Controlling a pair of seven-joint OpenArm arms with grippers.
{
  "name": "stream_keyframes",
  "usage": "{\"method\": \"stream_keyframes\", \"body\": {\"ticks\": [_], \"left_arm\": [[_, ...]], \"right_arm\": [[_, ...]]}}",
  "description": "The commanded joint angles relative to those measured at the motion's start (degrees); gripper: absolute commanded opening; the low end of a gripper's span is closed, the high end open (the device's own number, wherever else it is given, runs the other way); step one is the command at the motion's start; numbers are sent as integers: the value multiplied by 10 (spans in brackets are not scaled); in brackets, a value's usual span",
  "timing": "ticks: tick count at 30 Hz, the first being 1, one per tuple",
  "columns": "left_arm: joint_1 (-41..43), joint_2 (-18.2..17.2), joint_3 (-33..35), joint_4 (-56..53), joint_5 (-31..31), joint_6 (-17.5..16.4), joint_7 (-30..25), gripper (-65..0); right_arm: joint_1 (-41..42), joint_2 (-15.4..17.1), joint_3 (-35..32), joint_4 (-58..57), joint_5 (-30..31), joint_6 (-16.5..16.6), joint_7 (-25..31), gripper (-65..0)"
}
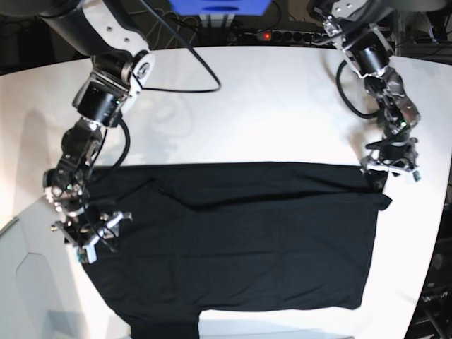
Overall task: Fold the T-shirt properly
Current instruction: 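Lift both hem corners and carry them toward the collar, then pull both held corners back toward the robot, dragging the shirt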
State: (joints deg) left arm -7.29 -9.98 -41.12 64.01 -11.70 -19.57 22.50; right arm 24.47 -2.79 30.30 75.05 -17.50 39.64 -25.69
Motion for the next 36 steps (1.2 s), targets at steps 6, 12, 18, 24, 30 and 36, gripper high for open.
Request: {"method": "stream_keyframes", "body": {"ticks": [6, 12, 18, 24, 30, 36], "left_arm": [[-6, -7, 0, -18, -6, -3, -13, -342], [-8, -12, -1, -49, -6, -3, -14, -491], [-8, -12, -2, -49, -6, -3, -11, -644], [-7, -12, -2, -49, -6, -3, -14, -633], [-7, -13, -2, -49, -6, -3, -14, -633], [-7, -13, -3, -49, -6, -3, -14, -633]], "right_arm": [[-4, 4, -1, 33, 7, 4, 11, -298], [-36, 6, -1, 80, 7, 4, 10, -298], [-82, 26, 13, 89, 7, 4, 10, -296], [-90, 32, 87, 86, 7, 4, 10, -296], [-91, 56, 112, 32, 7, 4, 10, -296], [-105, 55, 118, 3, 7, 4, 11, -295]]}}
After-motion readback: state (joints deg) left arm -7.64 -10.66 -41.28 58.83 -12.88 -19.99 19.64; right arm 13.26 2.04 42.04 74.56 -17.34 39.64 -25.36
